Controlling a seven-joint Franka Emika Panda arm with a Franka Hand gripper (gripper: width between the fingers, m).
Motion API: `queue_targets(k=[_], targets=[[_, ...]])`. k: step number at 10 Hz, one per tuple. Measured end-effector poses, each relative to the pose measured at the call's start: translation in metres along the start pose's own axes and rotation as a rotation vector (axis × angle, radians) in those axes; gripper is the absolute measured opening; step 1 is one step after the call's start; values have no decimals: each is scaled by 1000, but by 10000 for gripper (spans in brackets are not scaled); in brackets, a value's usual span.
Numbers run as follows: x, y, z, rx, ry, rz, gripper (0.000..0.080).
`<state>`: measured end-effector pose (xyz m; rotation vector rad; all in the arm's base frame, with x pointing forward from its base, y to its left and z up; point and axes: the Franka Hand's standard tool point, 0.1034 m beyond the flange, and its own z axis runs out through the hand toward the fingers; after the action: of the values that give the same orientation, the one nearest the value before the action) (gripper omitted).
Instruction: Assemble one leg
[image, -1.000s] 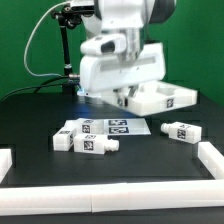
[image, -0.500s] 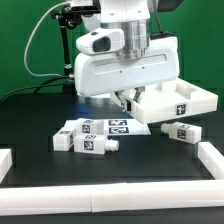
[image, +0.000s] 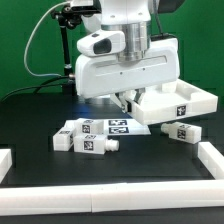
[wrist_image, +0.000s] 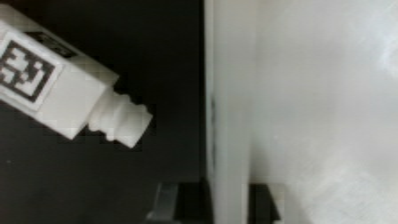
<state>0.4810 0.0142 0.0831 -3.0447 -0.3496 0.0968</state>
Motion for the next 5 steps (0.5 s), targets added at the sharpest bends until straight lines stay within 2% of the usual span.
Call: queue_targets(k=[1,2,3,5], targets=[[25,12,-9,-1,13,55,54],[34,16,-11,15,-33,80,54],[37,25,-6,19,-24,54,54],[35,24,-4,20,-29,63,54]])
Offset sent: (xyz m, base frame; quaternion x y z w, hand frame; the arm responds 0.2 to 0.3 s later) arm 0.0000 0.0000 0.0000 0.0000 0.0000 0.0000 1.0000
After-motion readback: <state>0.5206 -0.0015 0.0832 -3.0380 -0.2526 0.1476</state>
